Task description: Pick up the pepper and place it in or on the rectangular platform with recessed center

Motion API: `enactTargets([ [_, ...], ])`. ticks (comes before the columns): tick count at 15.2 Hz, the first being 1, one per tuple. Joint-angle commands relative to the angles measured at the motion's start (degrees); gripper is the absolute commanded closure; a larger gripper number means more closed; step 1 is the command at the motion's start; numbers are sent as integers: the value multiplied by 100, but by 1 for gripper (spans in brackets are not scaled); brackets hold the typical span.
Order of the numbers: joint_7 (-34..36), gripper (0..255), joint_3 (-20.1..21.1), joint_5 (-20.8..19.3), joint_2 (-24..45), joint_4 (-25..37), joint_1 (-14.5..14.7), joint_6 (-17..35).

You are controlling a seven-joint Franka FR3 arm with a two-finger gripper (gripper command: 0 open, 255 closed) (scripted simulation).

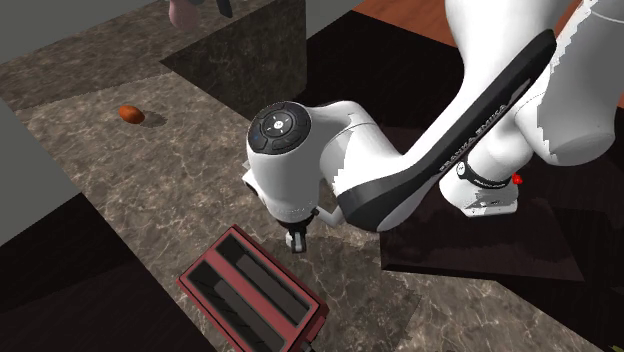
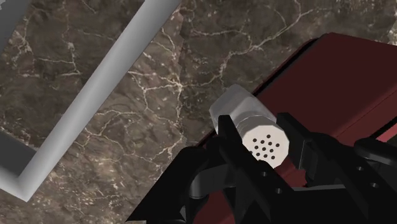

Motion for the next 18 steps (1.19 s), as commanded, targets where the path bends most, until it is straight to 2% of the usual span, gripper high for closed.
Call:
enactTargets([
  [1,-48,255,15,65,-109,54,-13,-157],
  [4,-99,255,29,135,-237,114,-24,-334],
  [11,-1224,255,-383,390,-823,-364,-579,-377],
  [18,-2295,255,-900,461,-1142,-514,-1083,-513],
])
